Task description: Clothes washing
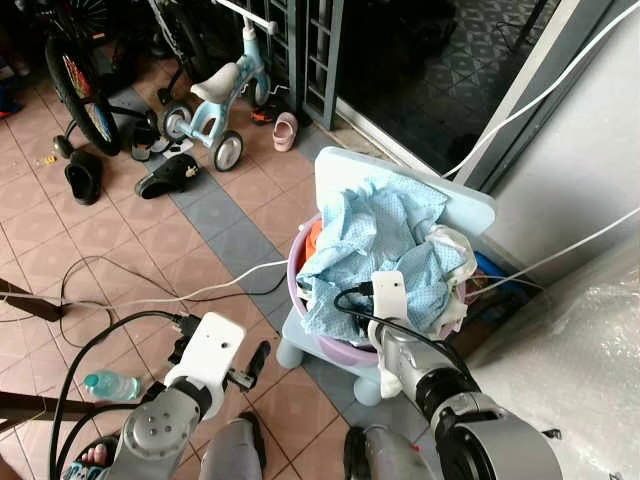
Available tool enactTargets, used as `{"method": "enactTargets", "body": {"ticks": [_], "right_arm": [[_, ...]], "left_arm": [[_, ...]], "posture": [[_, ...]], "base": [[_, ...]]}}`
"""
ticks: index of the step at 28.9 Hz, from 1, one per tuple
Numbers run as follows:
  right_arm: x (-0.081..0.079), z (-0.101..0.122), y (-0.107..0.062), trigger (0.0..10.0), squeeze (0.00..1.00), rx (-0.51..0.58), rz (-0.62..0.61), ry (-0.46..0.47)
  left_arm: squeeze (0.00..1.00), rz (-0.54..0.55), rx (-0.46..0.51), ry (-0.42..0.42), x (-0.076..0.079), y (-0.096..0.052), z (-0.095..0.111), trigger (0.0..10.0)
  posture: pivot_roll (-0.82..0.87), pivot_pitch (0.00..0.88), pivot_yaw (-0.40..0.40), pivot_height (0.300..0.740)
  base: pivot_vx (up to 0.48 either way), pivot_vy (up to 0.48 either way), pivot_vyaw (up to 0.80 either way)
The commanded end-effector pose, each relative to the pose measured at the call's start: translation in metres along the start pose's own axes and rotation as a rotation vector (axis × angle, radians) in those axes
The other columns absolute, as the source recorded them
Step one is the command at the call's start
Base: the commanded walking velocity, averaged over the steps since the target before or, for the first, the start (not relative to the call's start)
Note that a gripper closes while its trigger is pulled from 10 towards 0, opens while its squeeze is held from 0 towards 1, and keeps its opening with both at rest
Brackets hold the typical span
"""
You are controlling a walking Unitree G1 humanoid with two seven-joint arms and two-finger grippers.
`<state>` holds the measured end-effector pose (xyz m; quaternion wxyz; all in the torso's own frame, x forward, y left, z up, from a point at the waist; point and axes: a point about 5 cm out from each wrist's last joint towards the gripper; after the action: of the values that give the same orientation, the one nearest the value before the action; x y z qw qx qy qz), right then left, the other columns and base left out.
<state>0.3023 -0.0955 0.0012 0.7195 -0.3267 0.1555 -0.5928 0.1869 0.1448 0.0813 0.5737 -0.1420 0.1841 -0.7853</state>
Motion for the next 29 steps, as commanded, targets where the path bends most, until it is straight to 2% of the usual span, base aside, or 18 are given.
{"method": "enactTargets", "body": {"ticks": [1,6,8,13,14,18,21,23,24,25,26,29], "right_arm": [[-0.005,-0.005,0.0,0.0,0.0,-0.024,0.033,0.022],[-0.007,0.01,0.001,0.0,0.0,0.018,0.07,-0.015],[-0.005,0.013,0.002,0.0,0.0,0.025,0.072,-0.018],[0.004,0.026,0.002,0.0,0.0,0.085,0.045,-0.016],[0.008,0.034,0.002,0.0,0.0,0.138,0.035,-0.01],[0.015,0.052,0.0,0.0,0.0,0.22,0.063,-0.004],[0.03,0.08,-0.007,0.0,0.0,0.372,0.067,-0.064],[0.035,0.092,-0.012,0.0,0.0,0.442,0.062,-0.095],[0.041,0.101,-0.019,0.0,0.0,0.511,0.051,-0.108],[0.043,0.104,-0.022,0.0,0.0,0.541,0.047,-0.114],[0.047,0.108,-0.033,0.0,0.0,0.622,0.029,-0.125],[0.052,0.105,-0.045,0.0,0.0,0.68,-0.004,-0.092]], "left_arm": [[0.0,0.01,-0.012,0.003,0.0,0.001,-0.003,10.0],[0.0,0.052,-0.005,0.016,-0.01,0.001,-0.002,10.0],[0.0,0.034,0.004,-0.001,-0.01,0.001,-0.001,10.0],[0.0,0.09,0.022,0.013,-0.018,0.0,0.001,10.0],[0.0,0.093,0.044,0.011,-0.018,0.003,0.004,10.0],[0.0,0.088,0.077,0.012,-0.017,0.012,0.01,10.0],[0.0,0.065,0.125,0.023,-0.015,0.023,0.02,10.0],[0.0,0.07,0.122,0.035,-0.016,0.028,0.02,10.0],[0.0,0.085,0.134,0.027,-0.018,0.031,0.02,10.0],[0.0,0.094,0.138,0.025,-0.018,0.032,0.02,10.0],[0.0,0.121,0.147,0.014,-0.019,0.035,0.02,10.0],[0.0,0.131,0.151,0.005,-0.017,0.036,0.019,10.0]], "posture": [[0.11,0.214,-0.03,0.74],[0.12,0.209,-0.033,0.74],[0.13,0.203,-0.047,0.74],[0.14,0.174,-0.065,0.74],[0.14,0.159,-0.068,0.74],[0.12,0.119,-0.067,0.74],[0.1,0.071,-0.071,0.74],[0.08,0.055,-0.075,0.74],[0.06,0.038,-0.074,0.74],[0.05,0.031,-0.074,0.74],[0.04,0.025,-0.074,0.74],[0.04,0.011,-0.07,0.74]], "base": [[0.0,0.0,0.0],[0.0,0.0,0.0],[0.0,0.0,0.0],[0.0,0.0,0.0],[0.0,0.0,0.0],[0.0,0.0,0.0],[0.0,0.0,0.0],[0.0,0.0,0.0],[0.0,0.0,0.0],[0.0,0.0,0.0],[0.0,0.0,0.0],[0.0,0.0,0.0]]}}
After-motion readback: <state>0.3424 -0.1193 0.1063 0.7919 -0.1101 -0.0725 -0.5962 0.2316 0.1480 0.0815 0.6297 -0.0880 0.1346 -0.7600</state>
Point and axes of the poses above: a point about 5 cm out from each wrist's last joint towards the gripper, its own y axis pointing out of the wrist towards the gripper, its own z axis along the axis of the wrist's last joint, x = y × z, and after that the axes turned 15 degrees about -y, right-handed
